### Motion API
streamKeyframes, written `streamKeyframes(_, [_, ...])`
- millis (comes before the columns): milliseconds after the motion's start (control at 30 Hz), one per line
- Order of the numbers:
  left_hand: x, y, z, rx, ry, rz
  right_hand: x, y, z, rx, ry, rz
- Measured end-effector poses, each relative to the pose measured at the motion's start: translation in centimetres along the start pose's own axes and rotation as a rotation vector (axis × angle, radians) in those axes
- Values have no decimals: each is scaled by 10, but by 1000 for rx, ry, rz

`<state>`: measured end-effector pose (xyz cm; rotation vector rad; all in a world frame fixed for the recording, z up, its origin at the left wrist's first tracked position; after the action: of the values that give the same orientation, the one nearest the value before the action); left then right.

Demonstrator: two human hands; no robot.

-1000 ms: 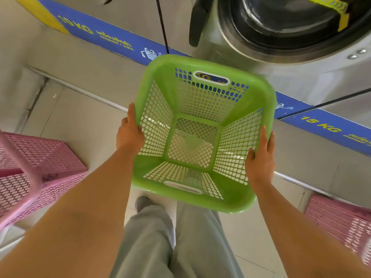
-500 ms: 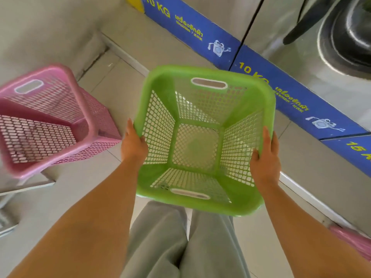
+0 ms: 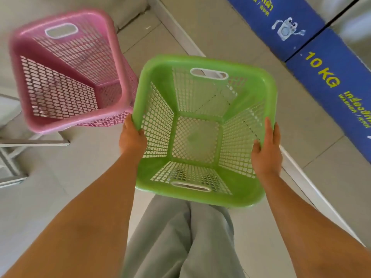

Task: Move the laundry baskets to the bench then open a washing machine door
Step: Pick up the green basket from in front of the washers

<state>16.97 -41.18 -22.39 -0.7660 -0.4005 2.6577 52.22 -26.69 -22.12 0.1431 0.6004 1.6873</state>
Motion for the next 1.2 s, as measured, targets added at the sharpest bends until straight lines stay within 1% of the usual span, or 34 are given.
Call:
streamKeyframes(367, [42,39,-51,24,4,93,48,-8,-73,-50,31,74])
streamKeyframes(467, [50,44,-59,34,32,117,55,-8,-86,-74,32,107])
streamKeyframes(567, [55,45,-63,66,61,104,58,-10,-96,-102,46,108])
streamKeyframes(633, [57,44,-64,91,75,117,58,-11,-100,-164,64,111])
streamKeyframes(733, [55,38,-64,113,107,163,58,-13,-100,-293,116,111])
streamKeyframes(833, [48,30,-60,118,130,161,56,-8,-94,-361,173,103])
streamKeyframes(1000, [26,21,-49,115,193,126,38,14,-78,-368,236,128])
streamKeyframes(1100, [7,16,-37,114,239,92,18,32,-63,-362,267,177])
streamKeyframes(1200, [-14,15,-19,101,247,72,-3,55,-48,-374,285,243])
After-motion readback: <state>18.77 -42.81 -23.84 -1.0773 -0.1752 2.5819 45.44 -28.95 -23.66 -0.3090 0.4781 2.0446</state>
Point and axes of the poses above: each hand's wrist, its own x-axis towards the middle knuckle, its own z-axis out of the back of the hand, y = z × x, the point moved 4 cm from there along x, towards the middle knuckle, and after that the axes turned 5 degrees about z, right-handed, at the moved point
